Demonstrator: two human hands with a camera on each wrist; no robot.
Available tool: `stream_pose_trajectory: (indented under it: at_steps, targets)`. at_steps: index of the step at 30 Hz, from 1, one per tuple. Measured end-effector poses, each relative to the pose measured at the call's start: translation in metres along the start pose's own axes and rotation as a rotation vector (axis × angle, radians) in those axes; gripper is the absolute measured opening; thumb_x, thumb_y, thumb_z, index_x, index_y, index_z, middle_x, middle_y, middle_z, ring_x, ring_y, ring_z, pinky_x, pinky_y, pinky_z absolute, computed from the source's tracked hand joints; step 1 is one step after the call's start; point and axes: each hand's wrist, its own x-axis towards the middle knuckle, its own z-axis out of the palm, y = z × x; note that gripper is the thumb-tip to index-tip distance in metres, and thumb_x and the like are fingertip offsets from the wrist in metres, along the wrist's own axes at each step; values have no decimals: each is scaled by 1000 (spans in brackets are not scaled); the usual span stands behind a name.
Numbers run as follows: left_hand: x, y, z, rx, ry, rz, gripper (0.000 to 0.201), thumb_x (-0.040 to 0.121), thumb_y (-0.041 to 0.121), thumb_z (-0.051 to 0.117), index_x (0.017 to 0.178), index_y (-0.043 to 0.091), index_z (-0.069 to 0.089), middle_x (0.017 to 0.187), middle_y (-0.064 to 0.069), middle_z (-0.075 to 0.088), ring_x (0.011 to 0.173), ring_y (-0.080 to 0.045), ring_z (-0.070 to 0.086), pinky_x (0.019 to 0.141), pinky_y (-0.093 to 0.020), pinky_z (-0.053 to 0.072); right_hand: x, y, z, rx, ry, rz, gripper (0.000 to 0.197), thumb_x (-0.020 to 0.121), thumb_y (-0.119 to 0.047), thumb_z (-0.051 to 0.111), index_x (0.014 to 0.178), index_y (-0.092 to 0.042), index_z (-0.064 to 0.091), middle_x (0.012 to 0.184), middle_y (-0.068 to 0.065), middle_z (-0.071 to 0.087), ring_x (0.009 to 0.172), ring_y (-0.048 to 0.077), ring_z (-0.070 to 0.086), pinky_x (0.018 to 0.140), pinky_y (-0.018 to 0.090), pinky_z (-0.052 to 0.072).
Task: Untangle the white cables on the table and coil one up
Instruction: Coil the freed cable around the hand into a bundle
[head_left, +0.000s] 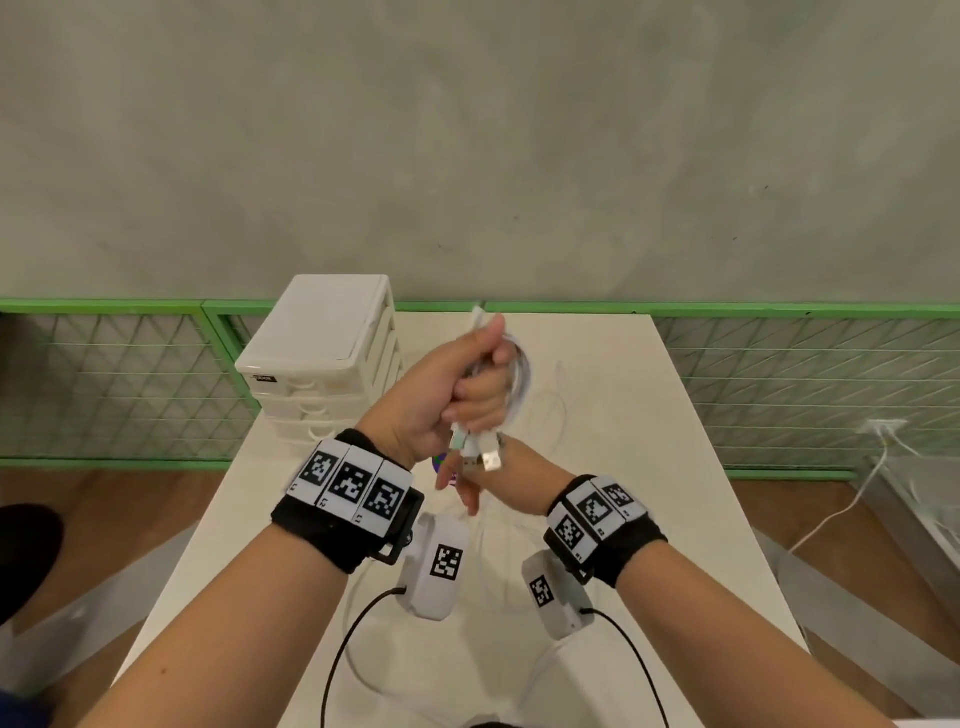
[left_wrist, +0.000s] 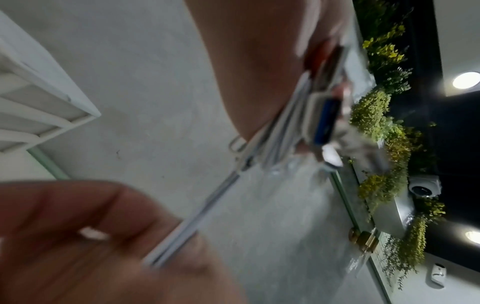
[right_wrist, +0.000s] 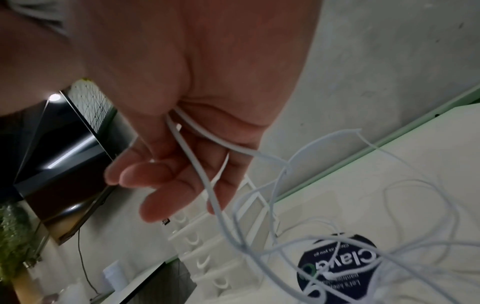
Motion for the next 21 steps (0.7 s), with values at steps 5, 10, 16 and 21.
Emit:
stream_pose_trajectory:
  at_steps: [5,10,16,21]
  targets:
    - [11,15,-5,-16,465,300,36,89,47,47,71,16,41,45,9,25,33,-4,22,38,-18,27,-16,13,7,-15,48,1,21,95,-14,44,89,-29,57,53,-5,55,48,9,53,65,26,45]
    - [14,3,-27,442,828,400,33,97,29,54,69,18,41,49,8,36,39,-8,31,41,-22,29,-26,0,-7,-57,80,-59,19,92,-11,52,103,-21,63,53,-14,56,49,4,51,59,14,43]
    - [17,-31,-36,1293,701,-16,51,89,46,61,61,6,46,51,-6,41,45,-19,37,42,-31,30,-23,-17,-44,-379,283,-158,25,86,-17,59,99,-34,72,62,-11,62,61,7,55,63,29,46]
    - [8,-21,-29,884,349,-331,56,93,60,39,73,9,52,43,3,43,34,-13,37,37,-19,32,-19,-12,-75,-364,414,-185,25,78,-24,73,87,-30,51,68,-10,61,65,9,57,66,22,46]
